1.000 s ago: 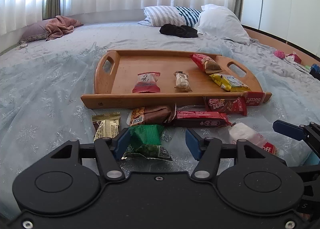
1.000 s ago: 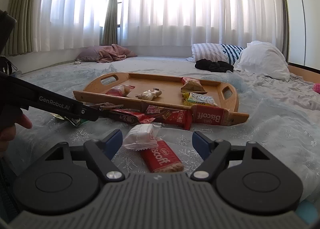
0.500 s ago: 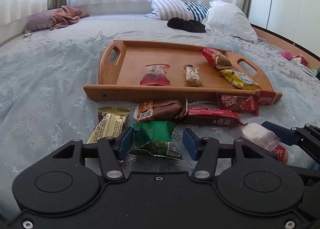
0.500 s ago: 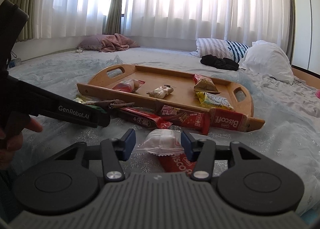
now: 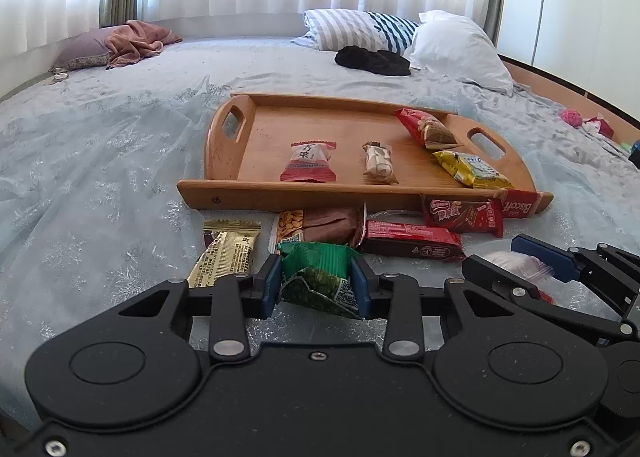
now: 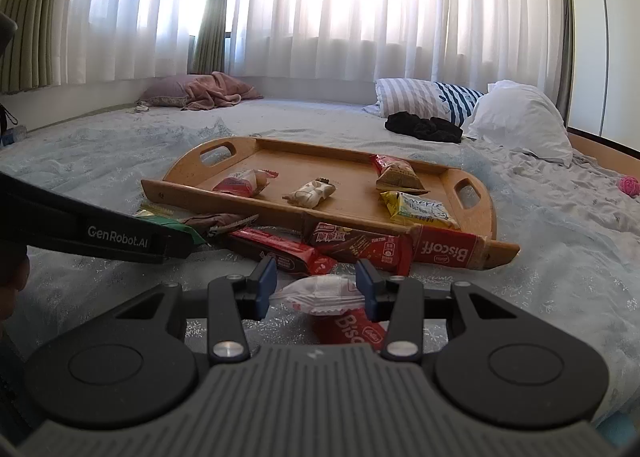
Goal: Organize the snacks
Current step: 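Grasp the green snack pack with the left gripper while the right grasps the white candy, then carry both snacks onto the tray and open both grippers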
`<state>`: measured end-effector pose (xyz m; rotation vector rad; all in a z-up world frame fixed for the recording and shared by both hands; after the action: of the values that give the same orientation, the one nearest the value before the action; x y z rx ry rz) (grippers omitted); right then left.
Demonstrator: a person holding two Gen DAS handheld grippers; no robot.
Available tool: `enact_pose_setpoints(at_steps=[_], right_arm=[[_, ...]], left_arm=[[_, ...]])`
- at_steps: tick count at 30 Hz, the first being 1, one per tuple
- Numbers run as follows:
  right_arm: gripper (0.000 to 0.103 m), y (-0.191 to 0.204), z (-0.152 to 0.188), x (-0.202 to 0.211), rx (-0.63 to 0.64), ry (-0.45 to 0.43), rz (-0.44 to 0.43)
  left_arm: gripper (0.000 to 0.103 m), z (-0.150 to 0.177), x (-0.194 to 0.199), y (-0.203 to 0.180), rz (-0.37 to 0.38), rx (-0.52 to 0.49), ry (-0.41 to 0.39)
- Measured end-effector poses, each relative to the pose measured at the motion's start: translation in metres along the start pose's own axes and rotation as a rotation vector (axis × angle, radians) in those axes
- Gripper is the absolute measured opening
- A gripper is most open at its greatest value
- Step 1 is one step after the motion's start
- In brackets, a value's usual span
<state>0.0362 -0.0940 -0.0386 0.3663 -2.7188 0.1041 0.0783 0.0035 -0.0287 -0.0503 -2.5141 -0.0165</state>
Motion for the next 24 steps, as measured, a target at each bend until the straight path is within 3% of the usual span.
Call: enact_pose_setpoints(at_steps=[7, 16, 24], right_arm=[[0.041, -0.007, -0.005, 0.002, -0.007, 0.004, 0.025], [0.046, -0.018, 0.016, 0.003, -0.066, 0.109, 0.029], [0.037, -0.02, 0.013, 0.004, -0.073, 0.113, 0.031]], left_arm=[[0.035, -0.008, 0.01, -0.001, 0.008, 0.006, -0.026], [0.035, -0.004, 0.006, -0.001, 0.004, 0.01, -0.006], [0.035, -0.003, 0.004, -0.001, 0.007, 0.017, 0.001]])
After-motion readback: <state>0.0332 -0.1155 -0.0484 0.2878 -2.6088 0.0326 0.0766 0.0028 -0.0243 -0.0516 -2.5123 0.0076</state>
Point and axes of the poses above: each gripper's, at about its wrist camera, not at the fingertips, and x roughly against the way its jaws point, y to its left, z to its underside, the point moved 8 cm from there along -x, roughly the way its jaws point, and after that the axes turned 7 degrees about -z, right-handed, at the moved point
